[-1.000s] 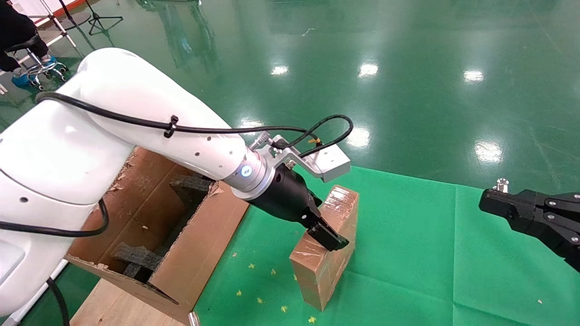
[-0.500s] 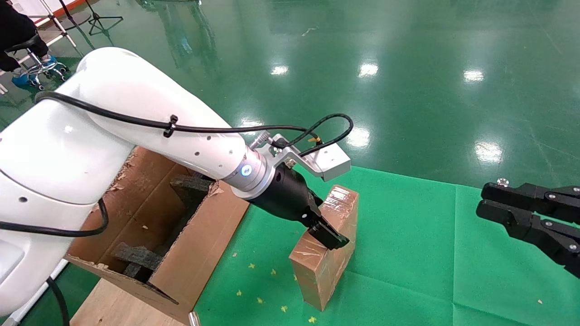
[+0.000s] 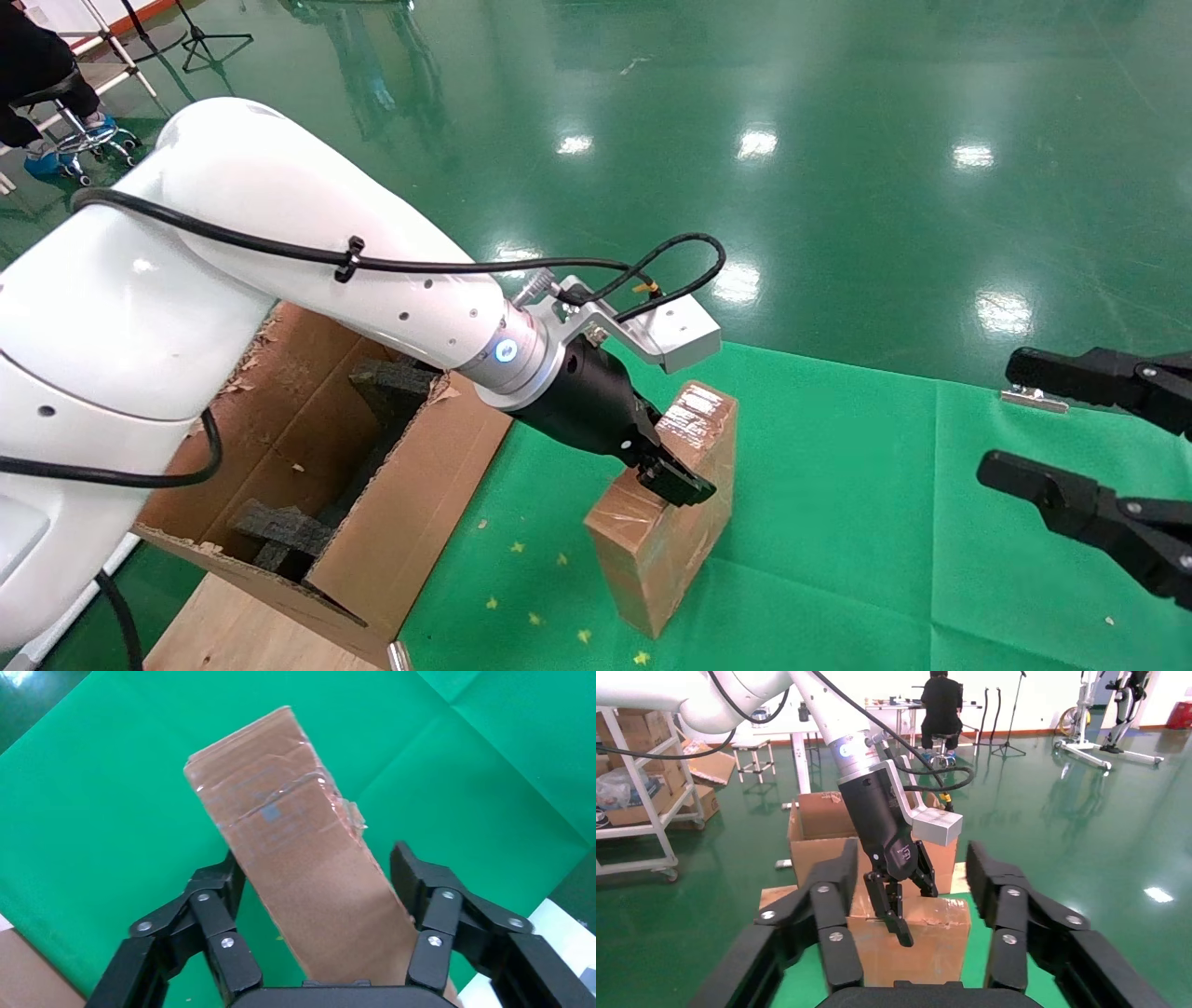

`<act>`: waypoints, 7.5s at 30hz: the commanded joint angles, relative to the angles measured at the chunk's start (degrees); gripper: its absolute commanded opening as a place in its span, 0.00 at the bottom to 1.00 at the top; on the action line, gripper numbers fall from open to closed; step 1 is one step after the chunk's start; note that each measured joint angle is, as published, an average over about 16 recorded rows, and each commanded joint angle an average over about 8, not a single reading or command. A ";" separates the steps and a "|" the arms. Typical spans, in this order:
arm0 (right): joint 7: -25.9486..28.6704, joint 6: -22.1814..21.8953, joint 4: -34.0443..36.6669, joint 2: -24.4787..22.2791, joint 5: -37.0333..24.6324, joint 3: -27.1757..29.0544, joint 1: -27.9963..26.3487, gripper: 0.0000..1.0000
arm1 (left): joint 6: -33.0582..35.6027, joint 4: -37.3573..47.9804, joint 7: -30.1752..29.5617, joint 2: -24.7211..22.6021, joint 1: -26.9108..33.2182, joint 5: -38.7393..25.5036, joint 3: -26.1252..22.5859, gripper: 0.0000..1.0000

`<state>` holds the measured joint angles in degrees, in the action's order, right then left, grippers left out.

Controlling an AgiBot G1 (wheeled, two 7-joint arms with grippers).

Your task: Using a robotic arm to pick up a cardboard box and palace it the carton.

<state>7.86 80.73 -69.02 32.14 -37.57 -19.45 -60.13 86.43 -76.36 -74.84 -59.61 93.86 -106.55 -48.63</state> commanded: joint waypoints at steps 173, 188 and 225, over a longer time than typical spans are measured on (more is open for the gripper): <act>0.00 -0.04 0.04 -0.03 0.02 0.00 0.04 1.00 | -11.39 26.31 48.06 25.74 -11.08 28.93 21.35 1.00; 0.00 -0.04 0.04 -0.03 0.02 0.00 0.04 1.00 | -6.64 15.83 55.20 25.23 -20.53 44.86 26.37 1.00; -0.01 -0.07 0.06 -0.04 0.04 0.00 0.05 1.00 | -0.54 2.41 64.19 24.56 -32.68 65.35 32.83 1.00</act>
<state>7.85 80.66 -68.96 32.10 -37.53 -19.45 -60.08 85.90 -73.97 -10.63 -35.05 61.16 -41.15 -15.78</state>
